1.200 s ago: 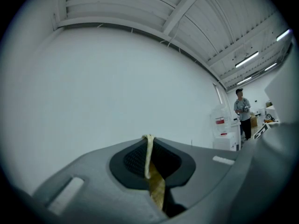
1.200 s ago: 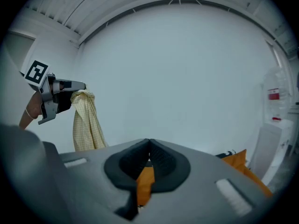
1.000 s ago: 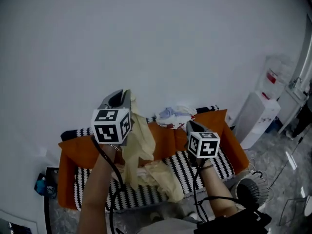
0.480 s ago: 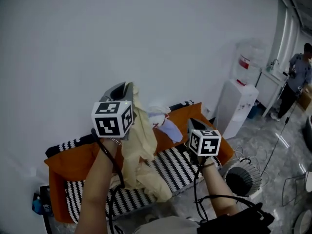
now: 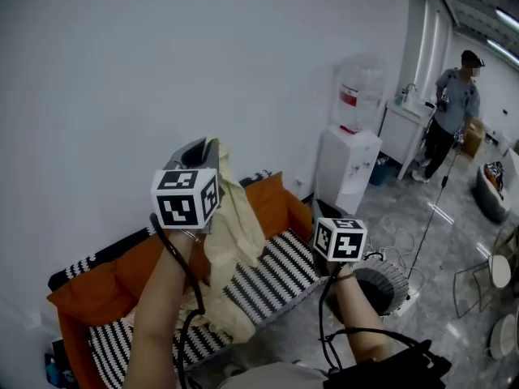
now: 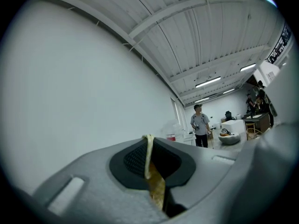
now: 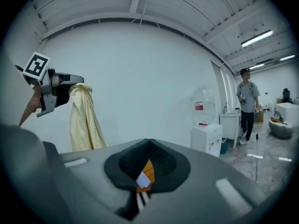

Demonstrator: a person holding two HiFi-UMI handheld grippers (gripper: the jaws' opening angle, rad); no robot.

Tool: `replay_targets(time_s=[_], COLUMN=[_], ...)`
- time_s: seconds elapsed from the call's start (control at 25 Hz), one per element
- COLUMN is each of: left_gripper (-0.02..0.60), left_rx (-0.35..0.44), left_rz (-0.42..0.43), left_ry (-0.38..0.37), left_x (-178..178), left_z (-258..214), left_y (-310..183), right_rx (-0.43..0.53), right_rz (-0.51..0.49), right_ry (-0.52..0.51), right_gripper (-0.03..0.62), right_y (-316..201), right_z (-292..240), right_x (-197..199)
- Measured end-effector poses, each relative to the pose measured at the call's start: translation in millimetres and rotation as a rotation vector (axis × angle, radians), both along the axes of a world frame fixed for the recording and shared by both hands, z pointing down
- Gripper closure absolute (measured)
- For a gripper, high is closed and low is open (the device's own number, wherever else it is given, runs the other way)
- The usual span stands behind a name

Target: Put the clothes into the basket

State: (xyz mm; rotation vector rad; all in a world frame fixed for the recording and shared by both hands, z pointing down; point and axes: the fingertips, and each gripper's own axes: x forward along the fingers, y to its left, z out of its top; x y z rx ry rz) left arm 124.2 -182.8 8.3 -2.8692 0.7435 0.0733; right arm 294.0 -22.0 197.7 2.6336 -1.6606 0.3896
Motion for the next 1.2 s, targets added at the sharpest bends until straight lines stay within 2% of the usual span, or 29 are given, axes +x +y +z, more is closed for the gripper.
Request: replay_targets(time_s=[0.24,0.68,0.92,1.2], left_gripper=[0.568,0.568,0.568,0.568], left_rx=[0.024,0.02,0.017,0.019], left_rz=[0.113,0.297,0.427,0.618], left_ry=[-0.001,-0.001,-0.01,-0.007], left_x=[80.6,226.7,290.7,373.3], left_z=[-3.5,2.6,4.1,5.7], left_y=[63.2,184.8,252.1,332.8], right_rx=[0.006,-0.039,-0.033,-0.049], right_rz=[0.121,0.321,0.469,0.643], right_ry=[-0.009,-0.029,-0.043,-0.068], right_gripper=[0.591,0.591,0.591,0.591], right_y=[80.5,240.4,328.5,416.6], right_z=[5.5,28.8,30.9,47.0], right_x=[62.8,161.8,197.1,231.8])
